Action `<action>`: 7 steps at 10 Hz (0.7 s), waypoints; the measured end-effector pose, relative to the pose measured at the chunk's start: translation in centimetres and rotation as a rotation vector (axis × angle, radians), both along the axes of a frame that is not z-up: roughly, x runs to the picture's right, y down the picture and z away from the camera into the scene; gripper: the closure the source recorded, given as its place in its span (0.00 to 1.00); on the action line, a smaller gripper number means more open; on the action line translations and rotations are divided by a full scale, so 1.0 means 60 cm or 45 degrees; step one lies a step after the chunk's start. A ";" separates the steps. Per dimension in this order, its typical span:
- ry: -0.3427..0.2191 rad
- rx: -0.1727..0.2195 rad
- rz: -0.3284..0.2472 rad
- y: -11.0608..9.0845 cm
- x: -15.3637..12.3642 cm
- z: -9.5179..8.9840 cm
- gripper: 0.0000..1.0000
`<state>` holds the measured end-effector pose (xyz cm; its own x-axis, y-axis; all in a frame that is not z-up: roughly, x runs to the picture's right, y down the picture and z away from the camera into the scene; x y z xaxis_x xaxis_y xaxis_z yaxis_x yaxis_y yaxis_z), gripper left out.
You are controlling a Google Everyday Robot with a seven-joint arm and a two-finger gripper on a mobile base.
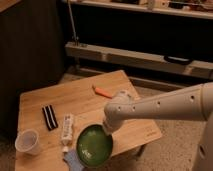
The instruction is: Drag the ceramic bowl in a circle
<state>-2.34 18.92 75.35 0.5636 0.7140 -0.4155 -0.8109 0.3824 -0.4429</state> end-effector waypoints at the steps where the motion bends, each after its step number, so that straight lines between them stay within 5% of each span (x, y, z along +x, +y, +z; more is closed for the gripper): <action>1: -0.005 0.010 0.004 -0.028 -0.023 0.014 1.00; 7: 0.136 0.059 0.055 -0.180 -0.004 0.131 1.00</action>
